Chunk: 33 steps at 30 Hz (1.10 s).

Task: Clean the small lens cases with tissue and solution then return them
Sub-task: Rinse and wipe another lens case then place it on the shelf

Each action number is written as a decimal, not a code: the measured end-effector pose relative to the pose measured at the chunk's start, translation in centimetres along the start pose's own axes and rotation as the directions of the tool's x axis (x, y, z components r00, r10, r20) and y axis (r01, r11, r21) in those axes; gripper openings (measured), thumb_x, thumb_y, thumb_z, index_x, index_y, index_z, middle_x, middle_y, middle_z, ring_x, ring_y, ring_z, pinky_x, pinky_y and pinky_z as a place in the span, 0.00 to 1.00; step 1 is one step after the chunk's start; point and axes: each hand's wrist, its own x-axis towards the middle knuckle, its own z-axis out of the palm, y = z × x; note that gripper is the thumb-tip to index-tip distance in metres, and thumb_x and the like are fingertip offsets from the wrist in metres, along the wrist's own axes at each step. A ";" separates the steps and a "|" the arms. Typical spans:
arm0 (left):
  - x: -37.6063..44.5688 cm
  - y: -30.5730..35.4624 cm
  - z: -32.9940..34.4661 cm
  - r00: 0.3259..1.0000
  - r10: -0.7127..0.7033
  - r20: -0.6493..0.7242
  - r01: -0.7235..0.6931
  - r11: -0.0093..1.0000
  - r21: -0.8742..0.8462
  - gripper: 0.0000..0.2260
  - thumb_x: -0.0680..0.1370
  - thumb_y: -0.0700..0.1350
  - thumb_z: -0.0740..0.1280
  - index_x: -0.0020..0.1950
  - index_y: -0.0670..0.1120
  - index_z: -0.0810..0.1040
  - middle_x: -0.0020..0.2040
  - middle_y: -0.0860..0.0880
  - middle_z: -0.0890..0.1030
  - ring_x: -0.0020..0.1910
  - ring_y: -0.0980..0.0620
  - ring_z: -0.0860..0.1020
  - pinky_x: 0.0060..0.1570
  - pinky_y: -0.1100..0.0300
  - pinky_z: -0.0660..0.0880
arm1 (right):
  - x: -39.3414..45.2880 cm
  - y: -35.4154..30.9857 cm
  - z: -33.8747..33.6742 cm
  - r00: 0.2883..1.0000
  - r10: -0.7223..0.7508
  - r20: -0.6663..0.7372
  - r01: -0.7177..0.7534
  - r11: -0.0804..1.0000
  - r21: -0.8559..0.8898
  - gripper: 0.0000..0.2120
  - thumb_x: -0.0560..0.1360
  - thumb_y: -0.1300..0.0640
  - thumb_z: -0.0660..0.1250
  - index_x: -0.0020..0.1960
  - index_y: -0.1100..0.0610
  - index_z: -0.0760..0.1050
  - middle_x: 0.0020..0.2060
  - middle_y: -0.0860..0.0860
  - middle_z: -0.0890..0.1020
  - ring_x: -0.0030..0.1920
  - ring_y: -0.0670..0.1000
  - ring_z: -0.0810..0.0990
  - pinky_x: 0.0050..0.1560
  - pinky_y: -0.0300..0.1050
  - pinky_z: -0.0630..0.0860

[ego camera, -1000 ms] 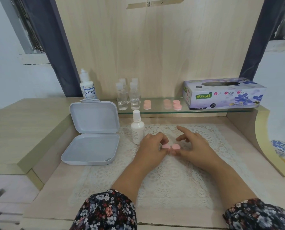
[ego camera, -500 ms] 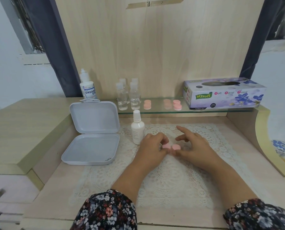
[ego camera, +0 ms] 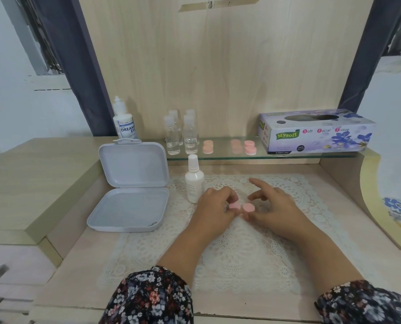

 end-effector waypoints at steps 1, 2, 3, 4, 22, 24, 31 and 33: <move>0.0 0.0 0.0 1.000 0.003 0.000 -0.003 1.000 0.001 0.08 0.74 0.46 0.71 0.51 0.53 0.75 0.50 0.53 0.76 0.52 0.56 0.71 0.52 0.63 0.70 | -0.1 0.0 -0.1 1.000 -0.001 0.004 0.001 1.000 0.006 0.36 0.71 0.44 0.72 0.73 0.38 0.58 0.53 0.34 0.77 0.61 0.43 0.67 0.68 0.50 0.59; 0.0 0.0 0.0 1.000 0.004 0.001 -0.004 1.000 0.002 0.07 0.74 0.46 0.70 0.51 0.53 0.75 0.50 0.53 0.76 0.52 0.56 0.71 0.53 0.62 0.70 | -0.1 0.0 -0.3 1.000 -0.005 0.011 0.005 1.000 0.015 0.36 0.72 0.45 0.72 0.74 0.39 0.58 0.52 0.33 0.77 0.63 0.43 0.67 0.70 0.51 0.58; -0.1 0.0 0.0 1.000 0.004 0.001 -0.004 1.000 0.003 0.07 0.74 0.46 0.70 0.51 0.53 0.75 0.51 0.53 0.76 0.52 0.56 0.71 0.53 0.62 0.70 | -0.1 0.0 -0.3 1.000 -0.010 0.018 0.010 1.000 0.025 0.35 0.72 0.45 0.72 0.74 0.39 0.58 0.52 0.32 0.77 0.63 0.43 0.68 0.71 0.53 0.57; -0.1 0.0 0.0 1.000 0.005 0.000 -0.005 1.000 0.005 0.07 0.74 0.46 0.70 0.51 0.53 0.75 0.51 0.53 0.76 0.53 0.55 0.71 0.53 0.61 0.70 | -0.1 -0.1 -0.4 1.000 -0.014 0.021 0.014 0.999 0.033 0.35 0.72 0.45 0.71 0.74 0.39 0.58 0.51 0.32 0.78 0.63 0.43 0.68 0.71 0.53 0.57; -0.1 0.2 -0.1 1.000 -0.004 0.007 0.004 1.000 0.004 0.07 0.75 0.46 0.70 0.49 0.55 0.74 0.51 0.52 0.76 0.53 0.56 0.71 0.54 0.61 0.70 | -0.1 -0.2 0.0 1.000 -0.006 -0.007 0.007 1.000 0.029 0.29 0.74 0.49 0.70 0.71 0.37 0.61 0.49 0.32 0.79 0.56 0.38 0.63 0.62 0.42 0.53; -0.1 0.2 -0.1 1.000 -0.004 0.003 0.004 1.000 0.008 0.07 0.75 0.46 0.70 0.50 0.54 0.75 0.51 0.52 0.76 0.53 0.55 0.71 0.54 0.61 0.70 | -0.1 -0.1 0.1 1.000 -0.027 -0.011 0.027 1.000 0.002 0.29 0.74 0.50 0.69 0.71 0.38 0.62 0.49 0.32 0.79 0.58 0.41 0.68 0.60 0.41 0.54; -0.1 0.0 0.1 1.000 -0.003 0.006 0.003 1.000 0.011 0.07 0.75 0.46 0.70 0.50 0.55 0.75 0.51 0.53 0.76 0.53 0.56 0.71 0.55 0.59 0.72 | -0.1 0.1 0.7 0.999 -0.046 -0.030 0.045 0.998 -0.033 0.25 0.74 0.47 0.69 0.68 0.38 0.66 0.48 0.33 0.77 0.54 0.39 0.68 0.59 0.43 0.59; -0.2 -0.1 0.1 1.000 -0.007 0.004 0.007 1.000 0.010 0.07 0.75 0.47 0.70 0.49 0.55 0.74 0.51 0.53 0.76 0.52 0.56 0.71 0.55 0.59 0.72 | -0.1 0.0 0.6 0.998 -0.056 -0.025 0.055 0.997 -0.057 0.23 0.75 0.46 0.68 0.68 0.40 0.68 0.49 0.33 0.77 0.55 0.40 0.68 0.62 0.45 0.61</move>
